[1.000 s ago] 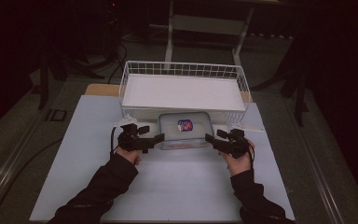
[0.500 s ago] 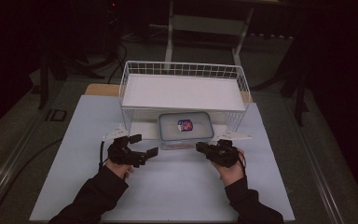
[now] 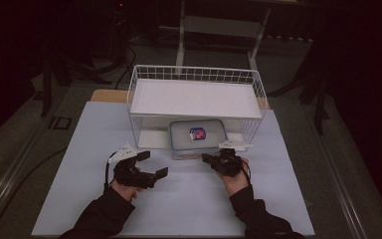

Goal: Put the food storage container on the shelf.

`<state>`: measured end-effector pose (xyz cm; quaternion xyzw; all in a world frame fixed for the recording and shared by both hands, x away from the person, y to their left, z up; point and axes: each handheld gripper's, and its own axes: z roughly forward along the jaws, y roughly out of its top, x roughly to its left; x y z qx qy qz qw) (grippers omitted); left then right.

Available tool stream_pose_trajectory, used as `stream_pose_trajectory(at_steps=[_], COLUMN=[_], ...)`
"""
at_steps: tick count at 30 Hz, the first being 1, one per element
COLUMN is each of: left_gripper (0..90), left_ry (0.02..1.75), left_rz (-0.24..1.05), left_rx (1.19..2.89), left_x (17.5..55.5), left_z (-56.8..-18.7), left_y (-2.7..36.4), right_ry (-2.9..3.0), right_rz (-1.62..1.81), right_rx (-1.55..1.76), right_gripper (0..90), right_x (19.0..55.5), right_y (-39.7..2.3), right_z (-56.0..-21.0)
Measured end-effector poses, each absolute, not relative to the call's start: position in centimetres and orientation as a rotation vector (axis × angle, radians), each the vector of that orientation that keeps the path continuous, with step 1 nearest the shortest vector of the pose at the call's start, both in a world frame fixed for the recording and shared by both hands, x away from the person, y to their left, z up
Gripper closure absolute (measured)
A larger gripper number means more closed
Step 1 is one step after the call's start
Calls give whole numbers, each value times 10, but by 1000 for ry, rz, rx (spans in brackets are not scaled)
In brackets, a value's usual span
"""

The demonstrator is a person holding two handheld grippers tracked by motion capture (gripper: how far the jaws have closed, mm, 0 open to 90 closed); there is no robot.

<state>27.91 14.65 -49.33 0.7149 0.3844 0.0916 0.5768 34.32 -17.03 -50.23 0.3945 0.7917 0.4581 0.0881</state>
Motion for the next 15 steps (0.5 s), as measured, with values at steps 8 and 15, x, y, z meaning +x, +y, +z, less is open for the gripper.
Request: stream_pose_trajectory(at_steps=[8,15], left_gripper=[0,0], left_ry=[908,901], left_rz=[242,256], left_rx=[1676,1664], left_x=[280,278], left_z=[-498,-498], left_y=[141,142], right_ry=[2335,2308], right_rz=[1340,1316], right_rx=[1145,1157], right_gripper=[900,899], right_x=[360,377], right_y=[-162,-158], right_z=[-505,-504])
